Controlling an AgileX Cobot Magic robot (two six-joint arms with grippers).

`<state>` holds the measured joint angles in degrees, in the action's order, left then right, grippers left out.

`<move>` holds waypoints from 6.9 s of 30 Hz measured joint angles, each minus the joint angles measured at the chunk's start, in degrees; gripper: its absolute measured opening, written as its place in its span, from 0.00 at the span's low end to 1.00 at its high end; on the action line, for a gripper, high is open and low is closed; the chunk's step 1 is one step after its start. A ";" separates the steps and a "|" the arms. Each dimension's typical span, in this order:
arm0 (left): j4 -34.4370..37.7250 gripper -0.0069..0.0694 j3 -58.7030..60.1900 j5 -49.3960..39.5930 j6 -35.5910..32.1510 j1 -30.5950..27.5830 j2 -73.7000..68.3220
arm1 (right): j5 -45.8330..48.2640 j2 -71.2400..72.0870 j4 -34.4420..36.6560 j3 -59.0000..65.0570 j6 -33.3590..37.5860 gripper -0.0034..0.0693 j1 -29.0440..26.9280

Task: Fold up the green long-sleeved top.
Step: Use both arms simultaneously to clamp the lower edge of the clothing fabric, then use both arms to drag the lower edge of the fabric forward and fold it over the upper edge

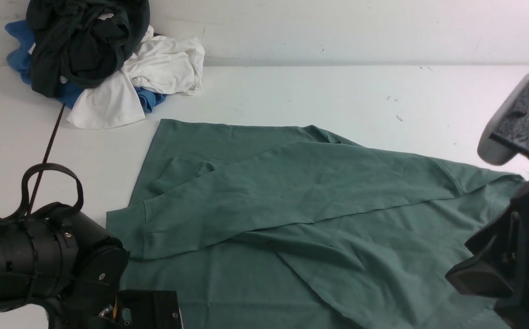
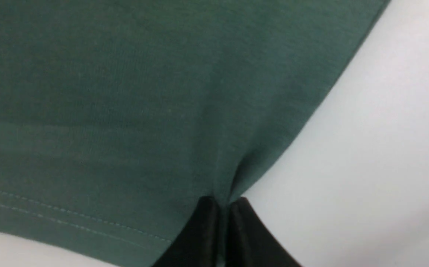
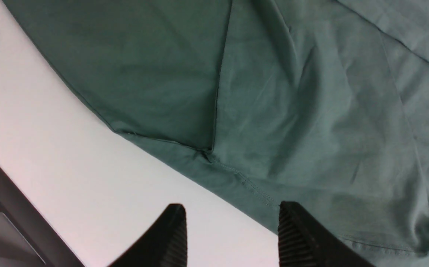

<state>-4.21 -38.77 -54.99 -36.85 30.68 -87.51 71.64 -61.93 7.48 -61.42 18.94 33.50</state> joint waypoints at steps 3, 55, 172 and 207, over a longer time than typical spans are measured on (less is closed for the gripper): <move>-0.56 0.09 -0.80 -3.90 0.32 0.00 0.23 | -0.06 -1.35 -1.14 0.87 3.05 0.50 0.00; -6.19 0.11 -27.21 -6.12 -0.24 -14.43 7.67 | -5.96 -20.75 -13.38 -3.03 16.55 0.05 -13.37; 4.21 0.08 -82.43 -14.77 22.74 -20.55 -51.50 | -27.61 -45.07 -20.71 -12.38 -20.87 0.69 -34.35; 4.80 0.08 -82.63 -14.95 21.48 -20.83 -51.60 | -12.34 -57.82 -17.40 -38.32 -7.26 0.07 -34.43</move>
<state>0.58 -121.40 -69.94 -15.36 9.85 -139.11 59.30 -119.76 -9.92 -99.74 11.68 -0.93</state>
